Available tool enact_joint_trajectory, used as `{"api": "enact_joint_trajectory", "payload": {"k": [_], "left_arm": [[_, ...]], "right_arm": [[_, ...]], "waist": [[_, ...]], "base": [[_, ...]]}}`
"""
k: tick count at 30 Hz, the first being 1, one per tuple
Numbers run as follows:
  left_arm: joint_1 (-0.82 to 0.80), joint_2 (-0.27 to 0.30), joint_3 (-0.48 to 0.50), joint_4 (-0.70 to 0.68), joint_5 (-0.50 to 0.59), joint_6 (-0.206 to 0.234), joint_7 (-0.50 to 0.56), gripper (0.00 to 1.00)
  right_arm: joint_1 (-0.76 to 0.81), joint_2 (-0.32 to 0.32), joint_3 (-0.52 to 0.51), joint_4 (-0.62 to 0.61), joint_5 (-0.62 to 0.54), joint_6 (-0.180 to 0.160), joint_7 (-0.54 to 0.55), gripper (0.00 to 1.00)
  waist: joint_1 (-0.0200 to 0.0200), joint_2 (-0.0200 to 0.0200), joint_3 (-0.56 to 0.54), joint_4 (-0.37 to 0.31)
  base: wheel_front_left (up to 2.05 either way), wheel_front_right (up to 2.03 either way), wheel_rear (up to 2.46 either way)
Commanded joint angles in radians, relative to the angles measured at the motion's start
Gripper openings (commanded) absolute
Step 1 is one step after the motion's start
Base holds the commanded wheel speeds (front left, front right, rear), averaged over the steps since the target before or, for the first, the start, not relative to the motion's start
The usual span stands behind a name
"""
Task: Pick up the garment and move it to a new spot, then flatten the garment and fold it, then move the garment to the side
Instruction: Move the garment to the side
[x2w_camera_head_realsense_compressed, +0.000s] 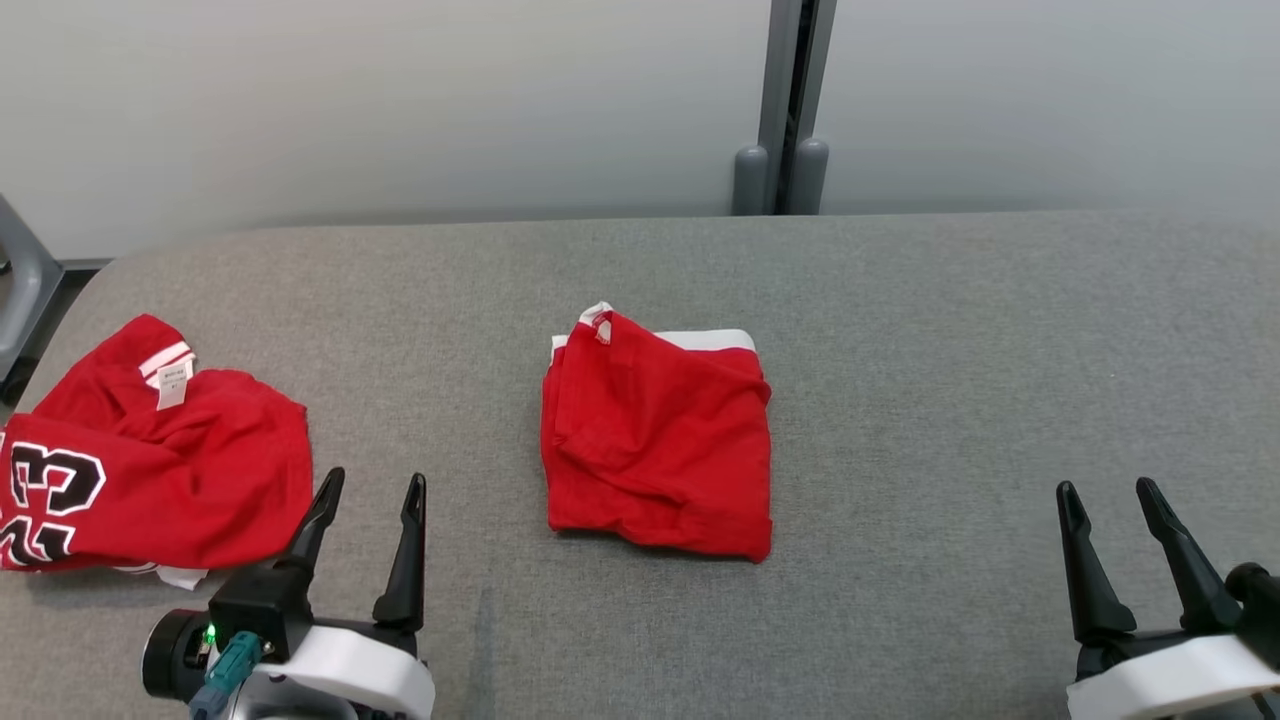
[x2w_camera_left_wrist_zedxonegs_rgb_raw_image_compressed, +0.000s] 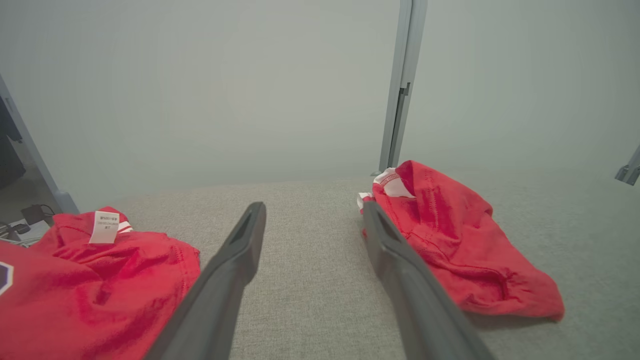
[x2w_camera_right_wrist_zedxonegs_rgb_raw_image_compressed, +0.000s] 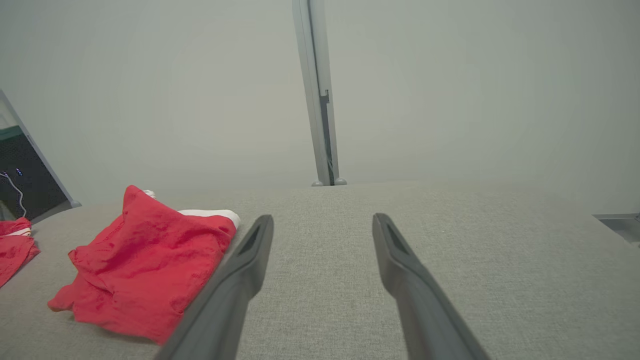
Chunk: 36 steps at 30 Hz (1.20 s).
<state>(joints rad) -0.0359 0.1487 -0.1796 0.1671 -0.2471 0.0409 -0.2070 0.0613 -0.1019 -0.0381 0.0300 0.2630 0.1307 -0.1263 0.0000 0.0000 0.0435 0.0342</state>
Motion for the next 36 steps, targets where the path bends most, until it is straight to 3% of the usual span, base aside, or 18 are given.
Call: {"api": "enact_joint_trajectory", "payload": {"k": [1, 8, 14, 22, 28, 29, 30, 33, 36], "left_arm": [[-0.028, 0.005, -0.001, -0.007, -0.001, -0.002, -0.003, 1.00], [-0.120, 0.000, -0.013, -0.018, 0.006, -0.017, -0.023, 1.00], [-0.187, -0.023, -0.013, 0.007, -0.006, -0.025, -0.046, 1.00], [-0.222, -0.044, -0.006, 0.031, -0.006, -0.031, -0.057, 1.00], [-0.223, -0.053, 0.009, 0.022, 0.008, -0.035, -0.058, 1.00], [-0.222, -0.054, 0.011, 0.023, 0.011, -0.037, -0.058, 1.00], [-0.223, -0.056, 0.013, 0.022, 0.012, -0.040, -0.058, 1.00], [-0.226, -0.061, 0.016, 0.021, 0.019, -0.045, -0.058, 1.00], [-0.225, -0.066, 0.019, 0.022, 0.021, -0.052, -0.058, 1.00]], "right_arm": [[-0.024, -0.010, 0.001, 0.003, 0.002, 0.000, 0.000, 1.00], [-0.147, -0.035, 0.081, 0.076, 0.022, 0.000, 0.024, 1.00], [-0.263, -0.045, 0.189, 0.212, 0.052, 0.000, 0.019, 1.00], [-0.350, -0.024, 0.298, 0.381, 0.104, 0.000, -0.002, 1.00], [-0.384, -0.010, 0.400, 0.511, 0.170, 0.003, 0.061, 1.00], [-0.389, -0.009, 0.414, 0.530, 0.184, 0.003, 0.075, 0.91], [-0.388, -0.008, 0.434, 0.553, 0.200, 0.003, 0.108, 0.62], [-0.396, -0.008, 0.493, 0.588, 0.253, 0.004, 0.166, 0.00], [-0.413, -0.029, 0.519, 0.595, 0.288, 0.002, 0.175, 0.00]], "waist": [[0.0000, 0.0000, 0.022, 0.017], [0.0000, 0.0000, 0.143, 0.090], [0.0000, 0.0000, 0.222, 0.143], [0.0000, 0.0000, 0.264, 0.180], [0.0000, 0.0000, 0.272, 0.185], [0.0000, 0.0000, 0.272, 0.185], [0.0000, 0.0000, 0.272, 0.185], [0.0000, 0.0000, 0.271, 0.183], [0.0000, 0.0000, 0.269, 0.179]], "base": [[0.00, 0.00, 0.00], [0.00, 0.00, 0.00], [0.00, 0.00, 0.00], [0.00, 0.00, 0.00], [0.00, 0.00, 0.00], [0.00, 0.00, 0.00], [0.00, 0.00, 0.00], [0.00, 0.00, 0.00], [0.00, 0.00, 0.00]]}}
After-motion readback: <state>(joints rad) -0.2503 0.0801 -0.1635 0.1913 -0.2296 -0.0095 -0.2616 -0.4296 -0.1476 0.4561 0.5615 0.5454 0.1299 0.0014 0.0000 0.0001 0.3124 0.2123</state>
